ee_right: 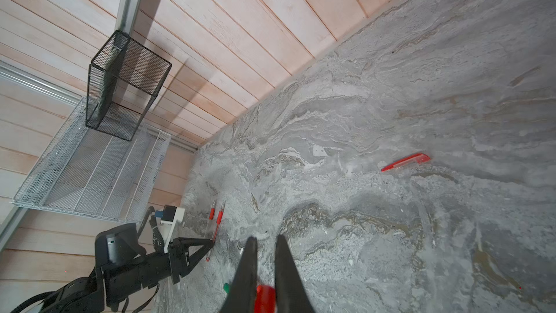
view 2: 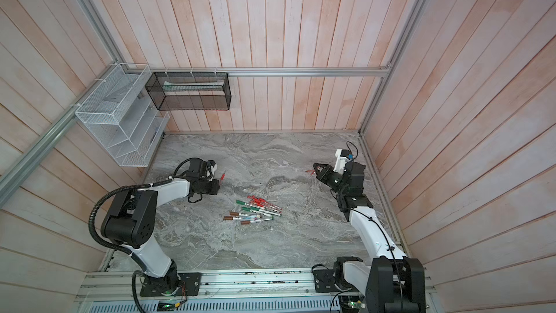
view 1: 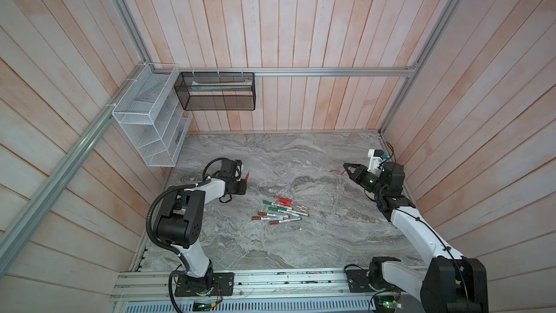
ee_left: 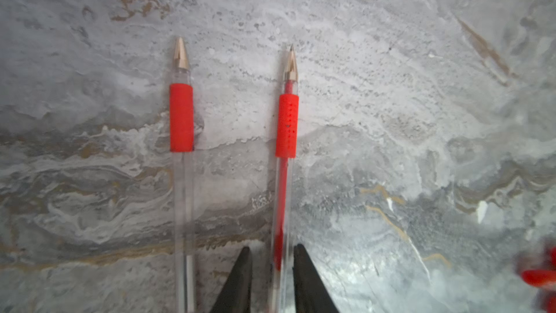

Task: Remove pen caps from pens
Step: Place the pen at the top-left of the table, then place the pen cap to the middle-right of the table.

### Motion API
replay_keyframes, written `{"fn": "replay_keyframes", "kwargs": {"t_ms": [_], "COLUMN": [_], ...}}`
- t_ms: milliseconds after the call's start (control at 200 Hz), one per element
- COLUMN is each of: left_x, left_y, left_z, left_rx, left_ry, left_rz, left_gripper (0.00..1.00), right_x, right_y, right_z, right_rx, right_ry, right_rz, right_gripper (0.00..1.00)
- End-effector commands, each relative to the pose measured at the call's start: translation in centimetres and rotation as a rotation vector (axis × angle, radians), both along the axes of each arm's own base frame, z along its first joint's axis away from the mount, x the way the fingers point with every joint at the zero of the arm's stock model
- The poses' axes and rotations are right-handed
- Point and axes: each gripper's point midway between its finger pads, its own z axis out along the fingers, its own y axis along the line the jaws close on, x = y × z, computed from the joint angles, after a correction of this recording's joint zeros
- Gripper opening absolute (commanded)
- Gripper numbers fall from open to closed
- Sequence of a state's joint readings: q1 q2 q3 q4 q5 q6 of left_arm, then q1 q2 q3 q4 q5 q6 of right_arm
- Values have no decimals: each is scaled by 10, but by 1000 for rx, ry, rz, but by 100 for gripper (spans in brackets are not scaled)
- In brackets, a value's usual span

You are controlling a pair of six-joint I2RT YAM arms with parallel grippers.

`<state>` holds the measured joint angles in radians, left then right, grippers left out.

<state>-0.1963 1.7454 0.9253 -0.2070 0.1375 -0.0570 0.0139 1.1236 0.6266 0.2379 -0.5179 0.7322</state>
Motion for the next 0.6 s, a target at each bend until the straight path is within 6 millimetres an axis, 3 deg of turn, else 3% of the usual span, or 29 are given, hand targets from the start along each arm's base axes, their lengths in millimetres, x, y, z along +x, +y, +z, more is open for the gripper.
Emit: {"fn": "replay_keyframes", "kwargs": {"t_ms": [0,55,175,390,595], "left_x": [2,4,3,-12,-8], "left_y": [1,0,-4,-8,26], "left_z": [21,33,57,110,144], "left_rx": [-19,-22,-47,-71,-155], "left_ry": [-42,-70,-150,-336,-403], "left_rz": [7,0,-24,-110,-23], "left_gripper": [27,28,42,57,81], "right_x": [0,2,6,21,40], "right_y": [-4,-6,-11,-13,-14], "right_z": [-5,-10,-29,-69,-106], "right_rx": [-21,-35,-66,-70,-53], "right_ry": [-2,16,64,166,247], "right_rz": [-12,-21,-45,-63,-85], "right_gripper": [0,0,0,0,0]}}
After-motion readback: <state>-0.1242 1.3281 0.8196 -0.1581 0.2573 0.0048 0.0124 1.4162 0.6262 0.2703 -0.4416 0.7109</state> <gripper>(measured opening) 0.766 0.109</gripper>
